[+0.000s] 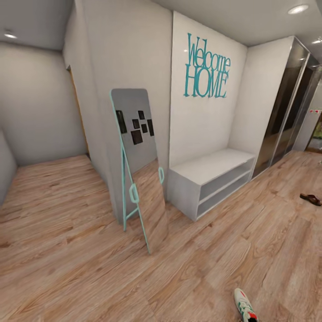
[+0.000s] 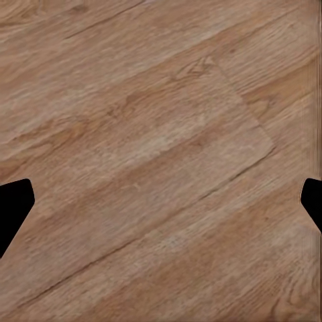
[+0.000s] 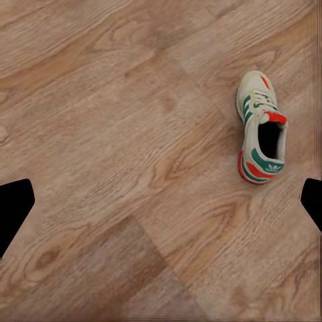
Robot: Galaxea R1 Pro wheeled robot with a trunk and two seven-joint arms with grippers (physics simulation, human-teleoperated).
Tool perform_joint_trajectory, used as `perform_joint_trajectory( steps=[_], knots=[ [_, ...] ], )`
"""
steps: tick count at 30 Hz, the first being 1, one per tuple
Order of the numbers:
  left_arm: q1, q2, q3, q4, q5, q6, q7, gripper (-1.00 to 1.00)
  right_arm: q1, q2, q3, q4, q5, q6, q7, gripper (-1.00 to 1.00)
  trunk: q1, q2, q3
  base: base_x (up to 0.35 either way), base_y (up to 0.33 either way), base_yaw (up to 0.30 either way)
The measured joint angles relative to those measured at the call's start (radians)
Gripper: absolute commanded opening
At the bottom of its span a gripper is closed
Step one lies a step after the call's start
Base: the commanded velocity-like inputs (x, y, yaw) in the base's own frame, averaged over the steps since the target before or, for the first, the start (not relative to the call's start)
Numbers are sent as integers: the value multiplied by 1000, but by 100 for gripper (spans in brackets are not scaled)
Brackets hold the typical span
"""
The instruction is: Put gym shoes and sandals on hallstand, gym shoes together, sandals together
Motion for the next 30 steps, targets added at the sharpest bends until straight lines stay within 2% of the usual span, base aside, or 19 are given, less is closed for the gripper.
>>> perform_joint_trajectory(
  steps=[30],
  knots=[
    [0,0,-1,0,-1,-1,1,100,0,0,0,1,0,-2,-1,100,0,0,-29,0,0,-217]
  ],
)
